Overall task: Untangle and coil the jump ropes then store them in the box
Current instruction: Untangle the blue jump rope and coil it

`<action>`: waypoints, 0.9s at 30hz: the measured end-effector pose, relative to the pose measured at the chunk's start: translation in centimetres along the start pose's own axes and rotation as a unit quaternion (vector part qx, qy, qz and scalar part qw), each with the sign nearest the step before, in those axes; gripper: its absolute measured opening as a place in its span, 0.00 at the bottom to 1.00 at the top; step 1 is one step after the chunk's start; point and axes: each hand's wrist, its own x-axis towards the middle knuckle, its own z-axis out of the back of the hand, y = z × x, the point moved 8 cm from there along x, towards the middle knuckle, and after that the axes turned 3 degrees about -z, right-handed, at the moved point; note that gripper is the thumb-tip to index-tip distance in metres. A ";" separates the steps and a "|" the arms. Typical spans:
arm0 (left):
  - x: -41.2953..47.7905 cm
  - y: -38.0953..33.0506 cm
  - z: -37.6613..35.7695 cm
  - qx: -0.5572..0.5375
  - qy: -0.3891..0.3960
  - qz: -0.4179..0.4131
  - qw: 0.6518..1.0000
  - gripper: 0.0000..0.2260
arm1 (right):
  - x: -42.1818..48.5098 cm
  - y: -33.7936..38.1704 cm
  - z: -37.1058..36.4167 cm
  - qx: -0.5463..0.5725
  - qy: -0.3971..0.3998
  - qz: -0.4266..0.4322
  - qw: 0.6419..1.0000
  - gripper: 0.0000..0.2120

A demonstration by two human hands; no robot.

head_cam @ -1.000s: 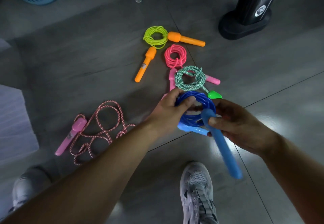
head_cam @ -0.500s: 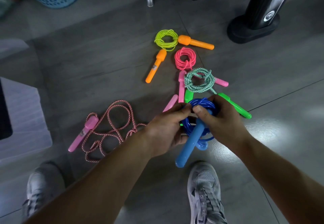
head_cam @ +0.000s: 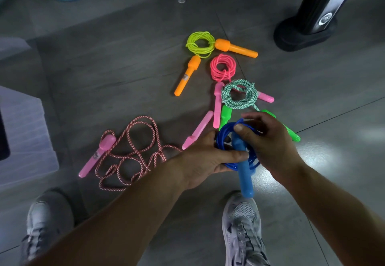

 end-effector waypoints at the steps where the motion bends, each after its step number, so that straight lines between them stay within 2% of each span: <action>1: 0.0 0.0 0.2 -0.003 -0.010 -0.003 1.000 0.19 | 0.2 -0.2 -0.2 0.036 0.017 -0.019 0.999 0.10; 3: 0.1 -0.3 0.7 -0.011 -0.032 -0.015 0.999 0.19 | 0.4 -1.2 -0.7 0.153 0.069 -0.101 0.981 0.19; 4: 0.2 -0.4 1.0 -0.015 -0.040 -0.023 0.999 0.19 | 0.4 -1.7 -0.8 0.209 0.093 -0.146 0.962 0.20; 7: 0.1 -1.2 1.4 -0.019 -0.048 -0.043 0.998 0.20 | 0.3 -2.4 -1.3 0.278 0.171 -0.192 0.926 0.13; 10: 0.1 -1.7 1.6 -0.003 -0.050 -0.047 0.998 0.14 | 0.3 -3.5 -1.5 0.320 0.206 -0.234 0.895 0.16; 12: 0.1 -1.8 1.7 0.022 -0.058 -0.045 0.997 0.08 | 0.4 -3.2 -1.7 0.340 0.222 -0.237 0.883 0.17; 15: 0.0 -1.7 1.9 0.009 -0.056 -0.035 0.998 0.03 | 0.4 -1.6 -2.6 0.371 0.252 -0.213 0.868 0.14; 19: -0.4 -1.9 2.3 -0.009 -0.039 -0.030 0.999 0.09 | 0.6 -0.6 -3.0 0.400 0.248 -0.211 0.857 0.16; 23: -1.0 -1.9 2.7 0.038 -0.004 0.002 0.999 0.20 | 0.2 -0.4 -3.5 0.372 0.291 -0.193 0.860 0.17; 27: -1.3 -1.9 2.6 0.070 0.036 0.028 0.997 0.12 | 0.4 -0.7 -2.8 0.367 0.279 -0.187 0.867 0.15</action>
